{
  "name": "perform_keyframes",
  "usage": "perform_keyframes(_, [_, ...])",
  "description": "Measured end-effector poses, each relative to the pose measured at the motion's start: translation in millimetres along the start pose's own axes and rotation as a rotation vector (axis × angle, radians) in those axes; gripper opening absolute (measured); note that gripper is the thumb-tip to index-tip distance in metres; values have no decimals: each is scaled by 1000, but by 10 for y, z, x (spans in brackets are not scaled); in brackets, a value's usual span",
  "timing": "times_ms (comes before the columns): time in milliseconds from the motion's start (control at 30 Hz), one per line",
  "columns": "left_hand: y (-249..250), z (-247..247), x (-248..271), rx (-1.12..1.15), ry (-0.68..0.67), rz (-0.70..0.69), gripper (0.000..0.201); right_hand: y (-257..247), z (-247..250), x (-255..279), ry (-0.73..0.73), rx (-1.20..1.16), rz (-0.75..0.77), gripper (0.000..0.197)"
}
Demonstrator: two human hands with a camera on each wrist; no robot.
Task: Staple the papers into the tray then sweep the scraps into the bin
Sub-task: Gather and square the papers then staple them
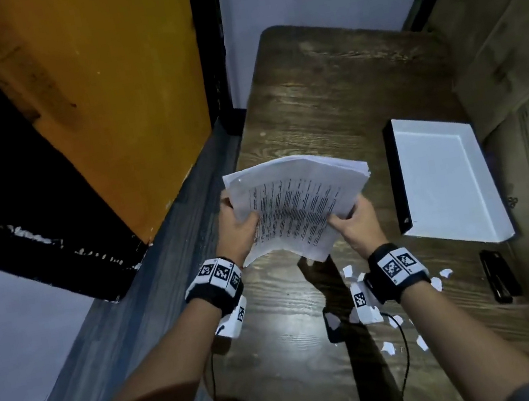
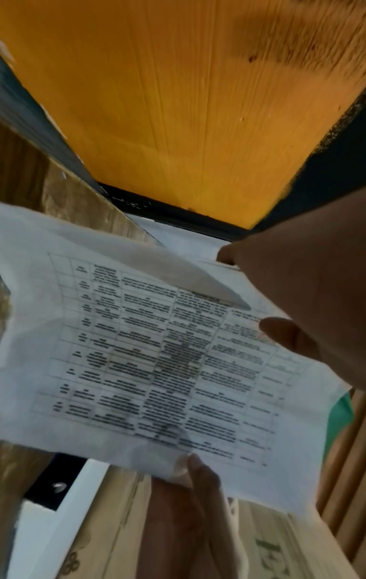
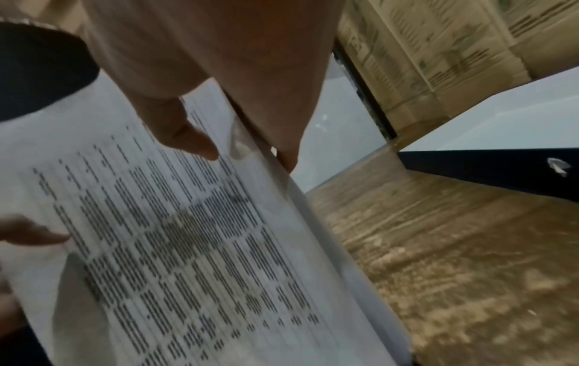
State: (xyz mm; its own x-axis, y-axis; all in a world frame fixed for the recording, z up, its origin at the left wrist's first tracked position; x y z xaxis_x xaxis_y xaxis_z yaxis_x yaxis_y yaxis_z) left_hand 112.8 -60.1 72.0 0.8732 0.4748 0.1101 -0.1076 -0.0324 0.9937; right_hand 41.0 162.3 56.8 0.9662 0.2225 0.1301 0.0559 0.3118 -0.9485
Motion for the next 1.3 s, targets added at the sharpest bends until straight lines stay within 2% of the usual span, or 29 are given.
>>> perform_keyframes(67, [-66, 1, 31, -65, 14, 53, 26, 76, -63, 14, 2, 15, -15, 31])
perform_keyframes(167, [-63, 76, 56, -53, 35, 121, 22, -40, -37, 9, 39, 38, 50, 23])
perform_keyframes(233, [76, 203, 32, 5, 43, 86, 38, -226, 1, -36, 1, 55, 107, 25])
perform_keyframes(267, [223, 291, 31, -10, 61, 18, 51, -342, 14, -66, -39, 74, 135, 28])
perform_keyframes(333, [620, 459, 59, -211, 156, -177, 81, -603, 36, -139, -136, 166, 204, 34])
perform_keyframes(400, [972, 502, 87, -579, 197, -311, 105, -829, 34, -229, -229, 335, 308, 40])
perform_keyframes(467, [1077, 411, 27, -786, 62, -302, 103, -1024, -1, -270, -321, 506, 381, 41])
perform_keyframes(500, [1052, 332, -15, -762, -67, -261, 88, -1095, -24, -286, -352, 565, 409, 41])
perform_keyframes(567, [922, 197, -46, -642, -243, -123, 38, -1163, -61, -308, -403, 628, 415, 38])
perform_keyframes(600, [857, 158, -49, -615, -255, -73, 16, -1131, -52, -340, -423, 636, 400, 34])
perform_keyframes(633, [787, 151, -62, -603, -241, -60, 8, -1082, -10, -377, -421, 639, 374, 29])
perform_keyframes(700, [672, 177, -83, -534, -197, -43, 20, -912, 204, -477, -323, 618, 299, 24])
perform_keyframes(733, [632, 222, -86, -462, -166, -22, 16, -766, 371, -542, -243, 594, 236, 34])
perform_keyframes(800, [529, 369, -112, -348, -113, 21, 17, -449, 705, -580, -91, 480, 86, 66])
perform_keyframes(867, [438, 499, -128, -243, -94, 48, 11, -103, 855, -540, -61, 226, -47, 86])
perform_keyframes(933, [340, 564, -149, -165, -75, 61, 29, 176, 801, -488, -116, -55, -162, 94])
perform_keyframes(1000, [262, 606, -154, -113, -16, 60, 43, 246, 680, -457, -167, -198, -175, 89])
perform_keyframes(1033, [216, 620, -136, -89, 18, 60, 45, 220, 640, -454, -144, -183, -146, 82])
perform_keyframes(1167, [24, 591, 40, -10, 164, 81, 36, 45, 560, -332, 52, -81, -27, 32])
perform_keyframes(1233, [-156, 611, 131, 4, 244, 126, 37, 125, 494, -256, 92, -80, -24, 33])
perform_keyframes(1300, [-362, 634, 183, -4, 309, 200, 51, 280, 429, -194, 89, -60, -68, 33])
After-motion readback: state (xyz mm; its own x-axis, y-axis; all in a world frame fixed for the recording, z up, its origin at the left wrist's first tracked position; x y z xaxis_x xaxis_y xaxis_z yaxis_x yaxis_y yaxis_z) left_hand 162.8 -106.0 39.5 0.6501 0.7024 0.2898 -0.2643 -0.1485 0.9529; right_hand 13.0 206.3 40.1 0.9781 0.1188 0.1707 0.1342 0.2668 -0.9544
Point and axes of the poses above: each hand's wrist, its own x-axis away from the middle knuckle, its own z-axis out of the back of the hand, y = z × x, the point moved 5 cm from there along -x, towards the middle knuckle, and after that the axes turned 4 degrees about x, right-handed, at the moved point
